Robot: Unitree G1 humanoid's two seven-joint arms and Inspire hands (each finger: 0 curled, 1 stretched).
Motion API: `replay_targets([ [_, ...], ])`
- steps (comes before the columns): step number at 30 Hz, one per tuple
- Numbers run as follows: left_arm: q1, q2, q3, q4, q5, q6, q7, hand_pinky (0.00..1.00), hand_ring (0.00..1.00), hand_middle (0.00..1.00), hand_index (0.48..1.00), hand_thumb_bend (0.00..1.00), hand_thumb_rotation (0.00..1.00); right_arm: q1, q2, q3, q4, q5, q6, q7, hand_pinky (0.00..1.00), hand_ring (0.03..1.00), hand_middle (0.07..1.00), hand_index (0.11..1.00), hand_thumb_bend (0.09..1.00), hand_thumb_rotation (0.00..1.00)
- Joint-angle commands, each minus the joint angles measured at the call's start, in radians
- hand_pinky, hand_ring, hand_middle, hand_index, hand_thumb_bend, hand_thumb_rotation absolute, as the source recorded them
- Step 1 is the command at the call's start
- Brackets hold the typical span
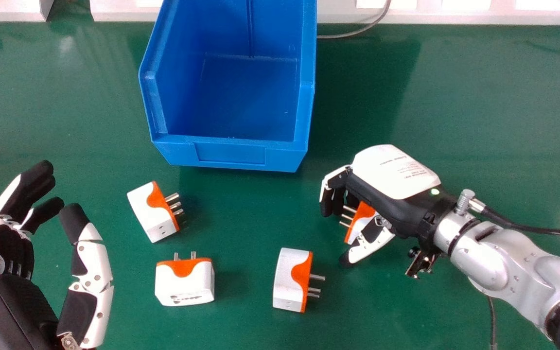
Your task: Pick all objects and put in blue box
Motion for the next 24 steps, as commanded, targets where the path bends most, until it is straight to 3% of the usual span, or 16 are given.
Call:
replay_targets([
  [1,0.014,-0.080,-0.001,-0.030,0.008,-0.007,0.003,0.65,0.71,0.72,0.723,0.25,0.00,0.009,0.007,-0.001,-0.023,0.011,-0.012,0.002,0.35,0.447,0.543,0.481,0.494,0.00],
  [8,0.019,-0.080,-0.002,-0.029,0.010,-0.006,0.005,0.66,0.72,0.72,0.729,0.26,0.00,0.034,-0.007,-0.024,-0.084,0.032,-0.029,0.007,0.38,0.458,0.528,0.478,0.497,0.00],
  [11,0.018,-0.077,-0.004,-0.025,0.001,-0.011,0.002,0.66,0.72,0.72,0.728,0.26,0.00,0.051,-0.016,-0.047,-0.133,0.033,-0.027,-0.024,0.39,0.451,0.495,0.503,0.499,0.00],
  [15,0.019,-0.074,-0.002,-0.025,0.001,-0.011,0.001,0.66,0.72,0.72,0.729,0.25,0.00,0.071,-0.033,-0.102,-0.218,0.046,-0.035,-0.060,0.39,0.441,0.472,0.516,0.500,0.00],
  [18,0.020,-0.075,0.004,-0.025,0.011,-0.009,0.005,0.66,0.72,0.72,0.728,0.25,0.00,0.091,-0.045,-0.159,-0.304,0.056,-0.022,-0.078,0.41,0.448,0.471,0.497,0.502,0.00],
  [24,0.019,-0.073,0.005,-0.022,0.011,-0.009,0.004,0.66,0.72,0.72,0.729,0.25,0.00,0.147,-0.062,-0.251,-0.471,0.061,-0.012,-0.117,0.38,0.461,0.478,0.483,0.502,0.00],
])
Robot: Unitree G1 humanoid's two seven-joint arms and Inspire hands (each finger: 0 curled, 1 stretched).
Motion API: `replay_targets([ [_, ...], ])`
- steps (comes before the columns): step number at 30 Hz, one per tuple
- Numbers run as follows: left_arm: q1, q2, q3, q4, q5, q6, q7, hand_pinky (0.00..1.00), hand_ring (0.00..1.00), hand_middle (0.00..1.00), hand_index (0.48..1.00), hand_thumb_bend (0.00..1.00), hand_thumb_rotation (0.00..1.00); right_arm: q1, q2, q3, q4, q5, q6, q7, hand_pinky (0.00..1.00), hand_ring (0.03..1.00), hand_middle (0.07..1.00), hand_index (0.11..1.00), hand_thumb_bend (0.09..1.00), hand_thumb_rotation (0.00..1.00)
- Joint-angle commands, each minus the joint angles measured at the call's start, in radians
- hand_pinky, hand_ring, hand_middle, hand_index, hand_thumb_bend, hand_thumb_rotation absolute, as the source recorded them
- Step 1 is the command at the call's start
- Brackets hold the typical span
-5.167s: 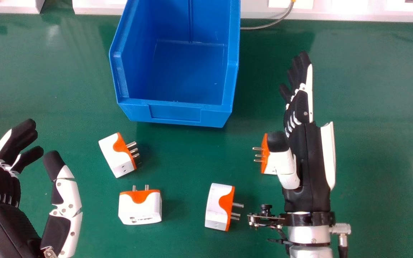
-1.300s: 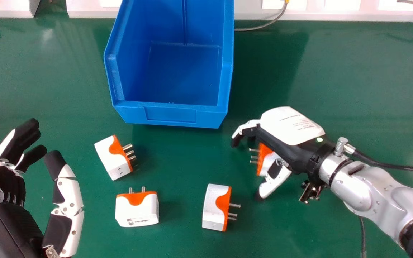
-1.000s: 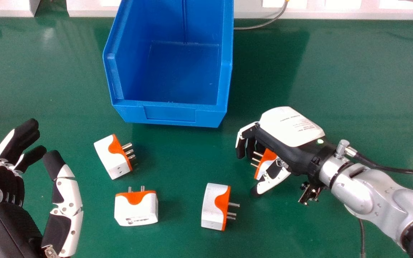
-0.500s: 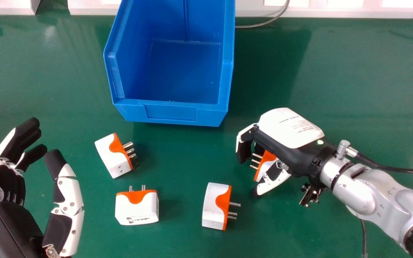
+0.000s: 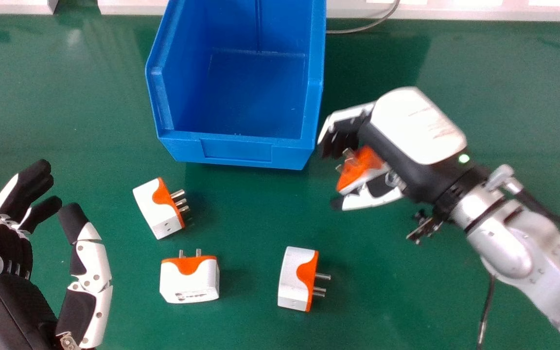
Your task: Pick all objects and put in blue box
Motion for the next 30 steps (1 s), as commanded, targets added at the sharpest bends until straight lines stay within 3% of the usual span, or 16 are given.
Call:
replay_targets([
  [1,0.018,-0.073,0.005,-0.018,0.010,-0.010,0.003,0.66,0.72,0.72,0.729,0.25,0.00,0.017,-0.012,-0.039,-0.071,0.028,-0.009,-0.022,0.38,0.457,0.478,0.486,0.502,0.00],
  [3,0.017,-0.073,0.003,-0.019,0.005,-0.009,0.001,0.66,0.72,0.72,0.728,0.25,0.00,0.031,-0.006,-0.059,-0.102,0.039,-0.021,-0.028,0.37,0.444,0.491,0.493,0.501,0.00],
  [7,0.013,-0.073,0.007,-0.019,0.011,-0.005,0.002,0.66,0.71,0.72,0.728,0.25,0.00,0.041,0.012,-0.074,-0.134,0.032,-0.059,-0.060,0.35,0.436,0.506,0.484,0.499,0.00],
  [10,0.008,-0.070,0.006,-0.013,0.004,-0.009,-0.001,0.66,0.72,0.72,0.728,0.26,0.00,0.030,0.039,-0.068,-0.143,0.038,-0.080,-0.067,0.36,0.444,0.506,0.463,0.500,0.00],
  [17,0.004,-0.074,0.013,-0.014,0.028,-0.001,0.007,0.65,0.71,0.72,0.727,0.26,0.00,-0.072,0.089,-0.045,-0.115,0.015,-0.145,-0.075,0.42,0.447,0.499,0.475,0.502,0.00],
  [22,0.005,-0.080,0.007,-0.009,0.027,-0.014,0.014,0.66,0.72,0.72,0.726,0.26,0.00,-0.126,0.114,-0.042,-0.126,0.005,-0.161,-0.070,0.36,0.441,0.496,0.488,0.501,0.00],
  [27,0.013,-0.083,0.009,-0.011,0.051,-0.007,0.029,0.65,0.71,0.72,0.724,0.26,0.00,-0.120,0.108,-0.040,-0.135,0.053,-0.148,0.017,0.36,0.428,0.479,0.502,0.501,0.00],
  [30,0.018,-0.079,0.006,-0.011,0.050,-0.008,0.031,0.65,0.71,0.72,0.729,0.26,0.00,-0.102,0.099,-0.047,-0.135,0.078,-0.120,0.080,0.38,0.436,0.476,0.517,0.500,0.00],
])
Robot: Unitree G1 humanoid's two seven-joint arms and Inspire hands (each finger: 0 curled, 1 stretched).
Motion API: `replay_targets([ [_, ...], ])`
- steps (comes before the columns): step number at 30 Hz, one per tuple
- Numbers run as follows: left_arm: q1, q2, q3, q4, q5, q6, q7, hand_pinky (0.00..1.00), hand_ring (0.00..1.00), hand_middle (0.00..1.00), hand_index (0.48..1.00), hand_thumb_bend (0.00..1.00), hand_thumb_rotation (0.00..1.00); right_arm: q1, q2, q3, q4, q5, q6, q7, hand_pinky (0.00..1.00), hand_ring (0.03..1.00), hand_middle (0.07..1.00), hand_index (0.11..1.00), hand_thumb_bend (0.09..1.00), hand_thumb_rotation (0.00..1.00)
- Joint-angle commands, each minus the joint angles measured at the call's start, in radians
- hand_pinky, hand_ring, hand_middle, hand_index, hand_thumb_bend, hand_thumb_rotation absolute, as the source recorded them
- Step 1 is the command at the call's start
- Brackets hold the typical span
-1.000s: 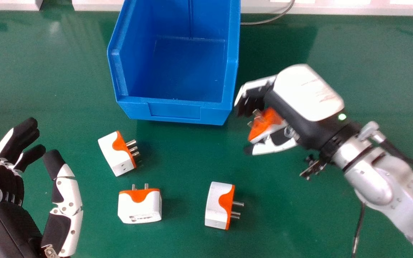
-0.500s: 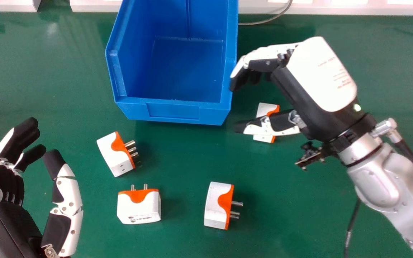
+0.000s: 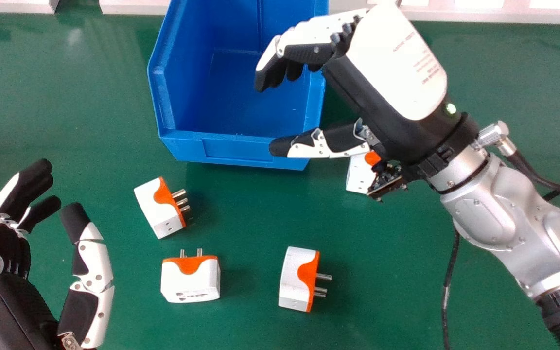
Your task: Pick all objects and put in blue box
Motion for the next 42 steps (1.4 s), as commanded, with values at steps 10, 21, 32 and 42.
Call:
replay_targets([
  [10,0.017,-0.071,-0.008,-0.011,-0.008,-0.010,0.000,0.65,0.71,0.72,0.728,0.27,0.00,0.169,-0.023,-0.050,-0.280,-0.088,0.347,0.129,0.78,0.866,0.905,0.854,0.938,0.25],
  [21,0.008,-0.072,-0.003,-0.014,-0.005,-0.004,-0.002,0.65,0.71,0.71,0.721,0.27,0.00,0.208,-0.003,-0.035,-0.283,-0.163,0.416,0.025,1.00,1.000,1.000,1.000,1.000,0.59],
  [32,0.010,-0.074,-0.011,-0.018,-0.016,-0.006,-0.011,0.65,0.72,0.72,0.725,0.26,0.00,0.202,-0.039,-0.039,-0.229,-0.135,0.438,0.028,1.00,1.000,1.000,1.000,1.000,0.70],
  [42,0.013,-0.074,-0.015,-0.022,-0.035,-0.010,-0.019,0.67,0.72,0.72,0.729,0.25,0.00,0.152,-0.087,-0.027,0.006,-0.083,0.452,0.103,1.00,1.000,1.000,1.000,1.000,0.60],
])
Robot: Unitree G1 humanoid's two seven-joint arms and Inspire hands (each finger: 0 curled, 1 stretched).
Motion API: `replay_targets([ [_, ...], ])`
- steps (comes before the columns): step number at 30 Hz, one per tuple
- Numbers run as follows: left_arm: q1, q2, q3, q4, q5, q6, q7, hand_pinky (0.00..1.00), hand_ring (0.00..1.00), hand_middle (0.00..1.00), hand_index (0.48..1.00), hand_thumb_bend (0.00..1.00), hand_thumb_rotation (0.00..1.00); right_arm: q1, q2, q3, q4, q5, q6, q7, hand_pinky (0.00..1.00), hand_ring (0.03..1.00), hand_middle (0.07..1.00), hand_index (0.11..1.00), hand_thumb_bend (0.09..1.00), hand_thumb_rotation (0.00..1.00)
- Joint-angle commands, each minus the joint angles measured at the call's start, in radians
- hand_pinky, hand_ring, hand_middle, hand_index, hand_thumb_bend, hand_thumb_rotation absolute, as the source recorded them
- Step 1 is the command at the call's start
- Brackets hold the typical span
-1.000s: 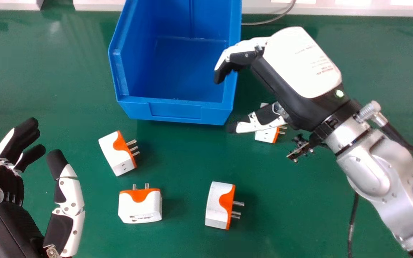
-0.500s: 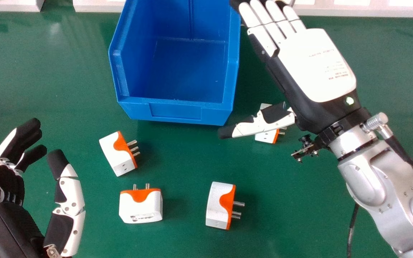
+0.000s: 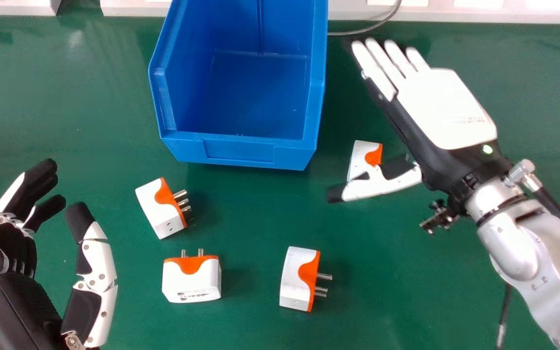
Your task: Pick all objects and put in blue box
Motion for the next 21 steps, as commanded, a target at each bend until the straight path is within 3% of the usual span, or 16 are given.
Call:
replay_targets([
  [1,0.013,-0.073,0.002,-0.025,0.000,-0.009,-0.001,0.67,0.72,0.72,0.730,0.25,0.00,-0.053,-0.014,-0.003,0.046,0.024,-0.003,-0.005,1.00,1.000,1.000,1.000,1.000,0.59],
  [3,0.013,-0.072,0.006,-0.027,0.005,-0.005,-0.001,0.66,0.72,0.72,0.730,0.26,0.00,-0.069,-0.013,0.005,0.099,0.022,0.000,-0.008,1.00,1.000,1.000,1.000,1.000,0.60],
  [12,0.003,-0.074,0.006,-0.024,-0.001,-0.005,-0.007,0.66,0.72,0.71,0.727,0.26,0.00,-0.138,-0.006,0.045,0.288,0.039,-0.052,-0.043,1.00,1.000,1.000,1.000,1.000,0.63],
  [15,0.002,-0.077,0.009,-0.024,0.010,0.001,-0.003,0.66,0.71,0.71,0.725,0.26,0.00,-0.159,-0.001,0.059,0.327,0.046,-0.069,-0.045,1.00,1.000,1.000,1.000,1.000,0.60],
  [21,0.003,-0.080,0.007,-0.024,0.016,-0.002,0.002,0.65,0.71,0.71,0.720,0.27,0.00,-0.216,0.020,0.093,0.414,0.052,-0.119,-0.055,1.00,1.000,1.000,1.000,1.000,0.58],
])
